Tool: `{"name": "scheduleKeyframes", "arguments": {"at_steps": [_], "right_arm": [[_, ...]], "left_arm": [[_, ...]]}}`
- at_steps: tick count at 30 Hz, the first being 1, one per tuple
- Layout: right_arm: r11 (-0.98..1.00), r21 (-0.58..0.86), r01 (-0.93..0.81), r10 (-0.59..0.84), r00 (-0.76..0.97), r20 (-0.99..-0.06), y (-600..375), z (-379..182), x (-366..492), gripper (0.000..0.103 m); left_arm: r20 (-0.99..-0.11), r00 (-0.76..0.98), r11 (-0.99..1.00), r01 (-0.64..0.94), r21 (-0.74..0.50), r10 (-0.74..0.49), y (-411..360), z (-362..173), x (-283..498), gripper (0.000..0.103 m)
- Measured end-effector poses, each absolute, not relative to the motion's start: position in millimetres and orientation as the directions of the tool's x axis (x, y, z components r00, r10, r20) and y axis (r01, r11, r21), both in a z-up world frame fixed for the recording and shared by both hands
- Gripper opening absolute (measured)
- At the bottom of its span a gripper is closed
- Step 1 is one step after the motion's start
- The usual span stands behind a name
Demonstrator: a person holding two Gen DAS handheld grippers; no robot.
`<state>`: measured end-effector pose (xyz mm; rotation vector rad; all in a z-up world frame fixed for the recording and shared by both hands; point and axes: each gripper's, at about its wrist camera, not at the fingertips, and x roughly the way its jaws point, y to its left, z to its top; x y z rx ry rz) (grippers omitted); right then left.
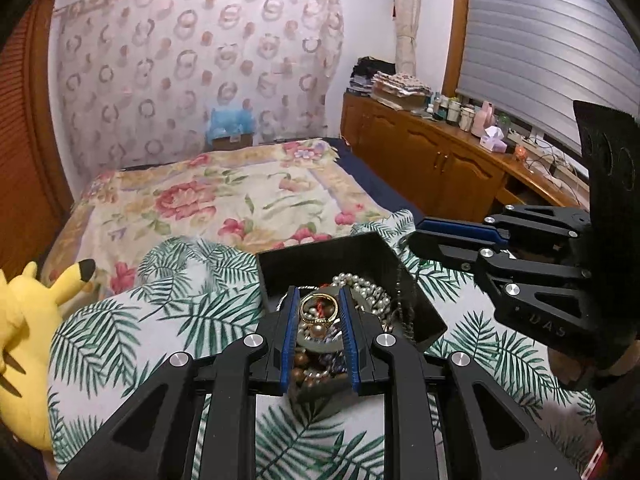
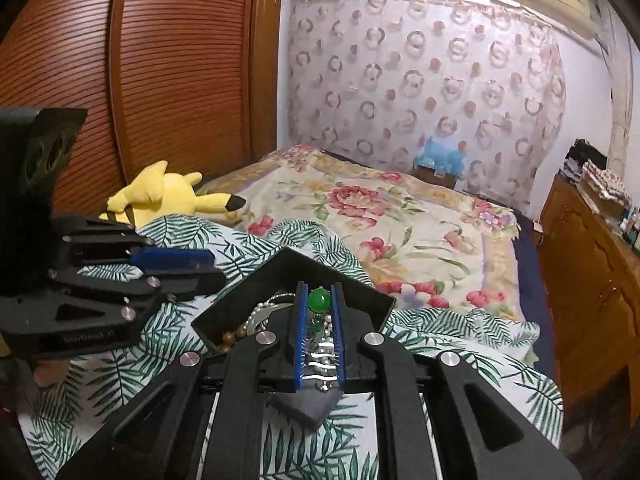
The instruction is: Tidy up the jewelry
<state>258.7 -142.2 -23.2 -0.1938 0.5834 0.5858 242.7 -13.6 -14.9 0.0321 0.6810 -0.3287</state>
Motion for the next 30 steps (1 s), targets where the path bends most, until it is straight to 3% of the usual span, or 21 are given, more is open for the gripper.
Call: {"name": "scheduleKeyframes", "arguments": {"at_steps": [3, 4, 6, 8, 12, 14, 19, 25, 30], "right_arm": [[0.827, 0.02, -0.563, 0.475, 0.679, -0.56, -145.6, -23.8, 263.4, 0.026], [0.831, 0.021, -0.556, 0.472, 0.684, -0.556, -147.0, -24.0, 263.5, 0.037], [0.84, 0.031, -0.542, 0.465, 0.689, -0.556, -152.1, -24.2, 261.4, 0.041], [0.846, 0.035, -0.532, 0.46, 0.695, -0.553, -156.4, -22.7, 253.8, 0.041], [0.874, 0.05, -0.484, 0.432, 0.725, -0.536, -170.1, -19.5, 229.6, 0.043], [0.894, 0.051, -0.446, 0.402, 0.745, -0.532, -177.8, -20.4, 211.3, 0.053], [0.921, 0.07, -0.383, 0.363, 0.781, -0.508, -193.0, -23.0, 167.7, 0.068], [0.936, 0.075, -0.344, 0.337, 0.814, -0.473, -197.8, -21.8, 118.3, 0.095], [0.947, 0.074, -0.312, 0.311, 0.836, -0.453, -200.4, -21.2, 89.3, 0.1]], "left_arm": [[-0.626, 0.725, 0.949, 0.302, -0.086, -0.287, -16.9, -19.1, 248.7, 0.019], [-0.627, 0.725, 0.95, 0.299, -0.086, -0.285, -17.5, -19.7, 249.5, 0.019], [-0.632, 0.725, 0.954, 0.287, -0.083, -0.273, -18.5, -21.1, 249.3, 0.023], [-0.631, 0.731, 0.959, 0.271, -0.08, -0.259, -17.0, -20.2, 245.8, 0.048], [-0.621, 0.747, 0.965, 0.252, -0.066, -0.237, -15.4, -14.4, 224.2, 0.055], [-0.613, 0.759, 0.971, 0.234, -0.058, -0.219, -14.5, -10.8, 212.9, 0.073], [-0.594, 0.785, 0.981, 0.192, -0.04, -0.178, -11.5, -3.4, 172.5, 0.093], [-0.584, 0.8, 0.988, 0.154, -0.021, -0.137, -7.2, -0.3, 129.0, 0.095], [-0.577, 0.811, 0.993, 0.114, -0.008, -0.098, -5.0, 1.5, 100.1, 0.095]]}}
